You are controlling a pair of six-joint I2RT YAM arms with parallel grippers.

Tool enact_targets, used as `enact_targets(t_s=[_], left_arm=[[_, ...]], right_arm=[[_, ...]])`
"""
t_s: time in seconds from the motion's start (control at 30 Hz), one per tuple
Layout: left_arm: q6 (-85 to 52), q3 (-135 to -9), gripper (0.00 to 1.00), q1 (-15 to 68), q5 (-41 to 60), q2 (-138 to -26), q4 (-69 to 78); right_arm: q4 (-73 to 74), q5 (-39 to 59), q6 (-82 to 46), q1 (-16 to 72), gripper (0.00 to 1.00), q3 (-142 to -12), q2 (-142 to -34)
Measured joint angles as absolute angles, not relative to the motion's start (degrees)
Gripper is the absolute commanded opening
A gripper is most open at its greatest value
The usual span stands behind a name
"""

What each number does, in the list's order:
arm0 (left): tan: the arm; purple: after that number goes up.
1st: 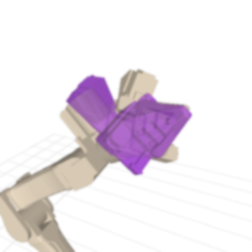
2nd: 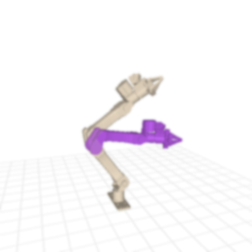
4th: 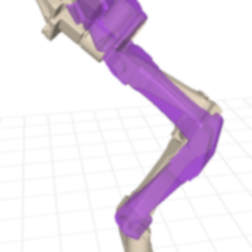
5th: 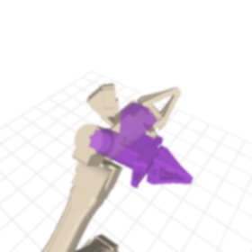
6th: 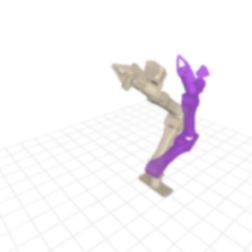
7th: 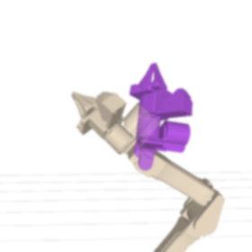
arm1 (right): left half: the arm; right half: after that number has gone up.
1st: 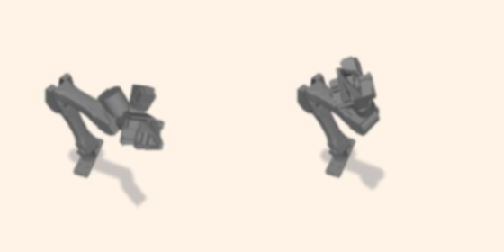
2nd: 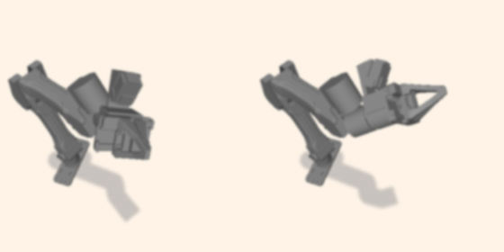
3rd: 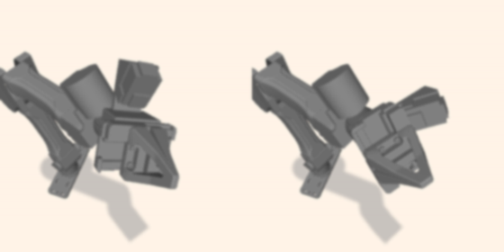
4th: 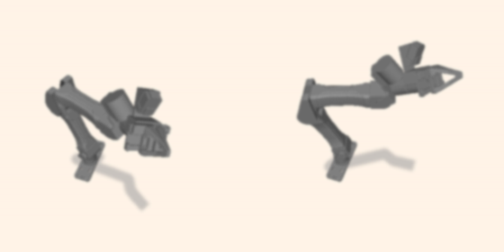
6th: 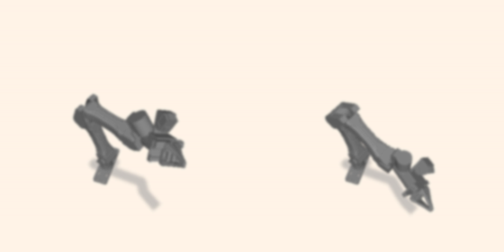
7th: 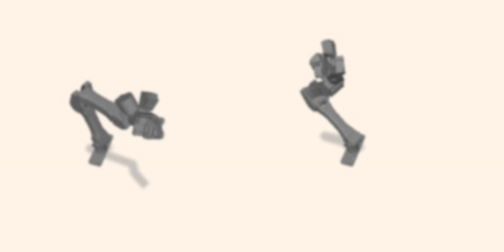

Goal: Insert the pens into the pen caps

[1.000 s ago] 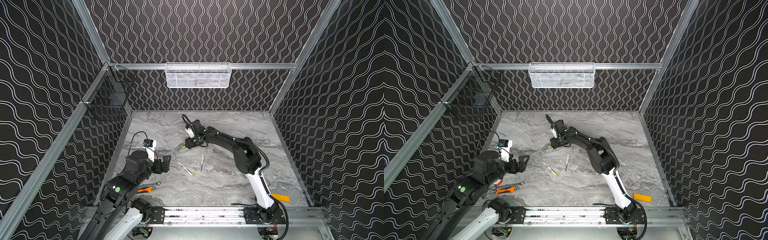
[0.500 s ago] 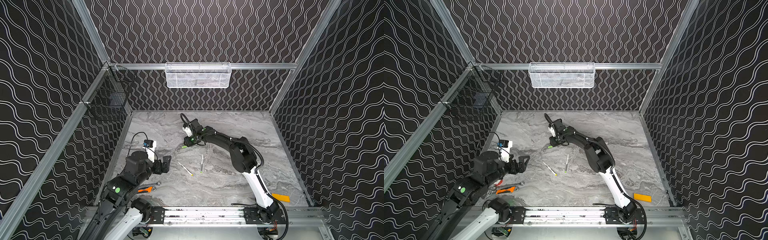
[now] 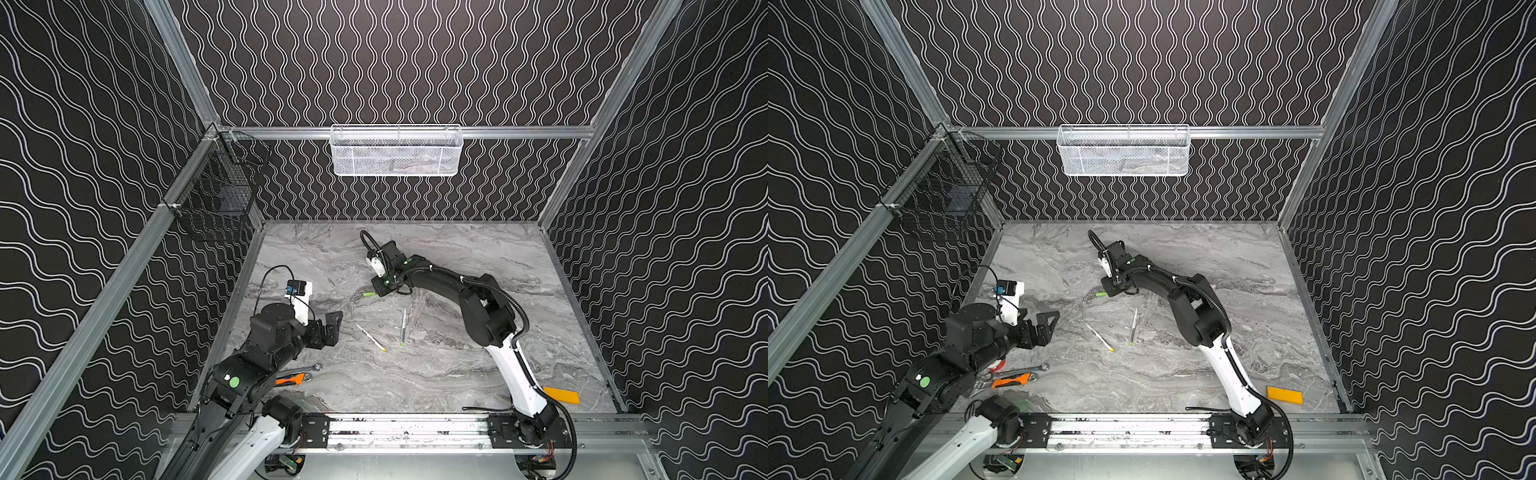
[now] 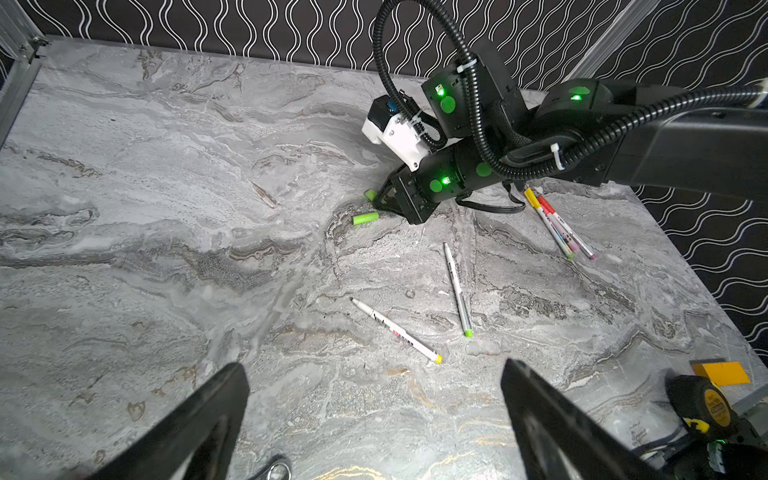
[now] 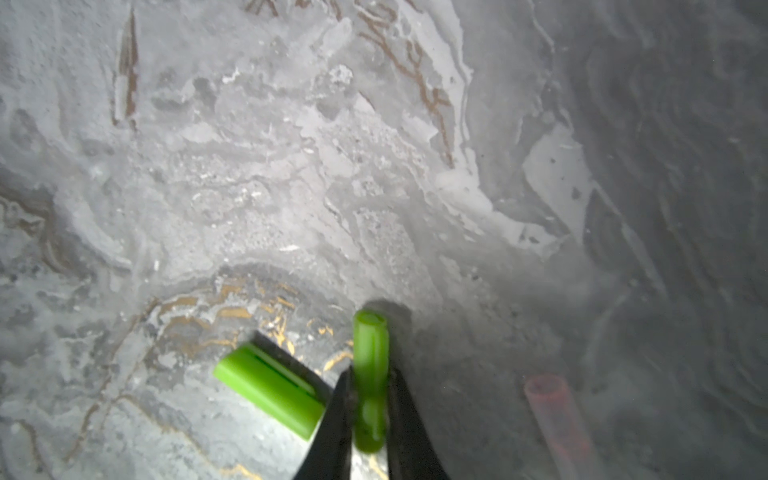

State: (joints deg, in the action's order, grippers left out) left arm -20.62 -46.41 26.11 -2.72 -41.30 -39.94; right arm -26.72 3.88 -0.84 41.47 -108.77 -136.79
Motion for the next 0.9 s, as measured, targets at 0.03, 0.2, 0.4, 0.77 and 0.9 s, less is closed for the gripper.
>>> enact_targets(t_s=[0.03, 0.2, 0.4, 0.77, 0.9], left_arm=[[-20.6, -46.4, 0.99, 26.1, -2.7, -41.3, -39.9], [-20.6, -46.4, 0.99, 26.1, -2.7, -41.3, -39.7], [-20.6, -46.1, 0.99, 26.1, -2.2, -41.5, -39.2], [-20.6, -45.3, 0.99, 26.1, -0.7, -41.9, -38.2], [-20.6, -45.3, 0.99, 26.1, -0.6, -41.0, -38.2]], right_arm=[[-26.5, 3.7, -0.8, 41.5, 0.10, -107.7, -136.2], [-25.6, 2.2, -0.4, 41.4, 0.08, -100.3, -131.4], [-24.1, 4.3, 0.7, 40.8, 0.09, -85.7, -121.2], [-21.5, 8.5, 4.6, 40.1, 0.15, -77.0, -113.5], [-21.5, 8.3, 5.0, 40.1, 0.18, -80.4, -115.9]])
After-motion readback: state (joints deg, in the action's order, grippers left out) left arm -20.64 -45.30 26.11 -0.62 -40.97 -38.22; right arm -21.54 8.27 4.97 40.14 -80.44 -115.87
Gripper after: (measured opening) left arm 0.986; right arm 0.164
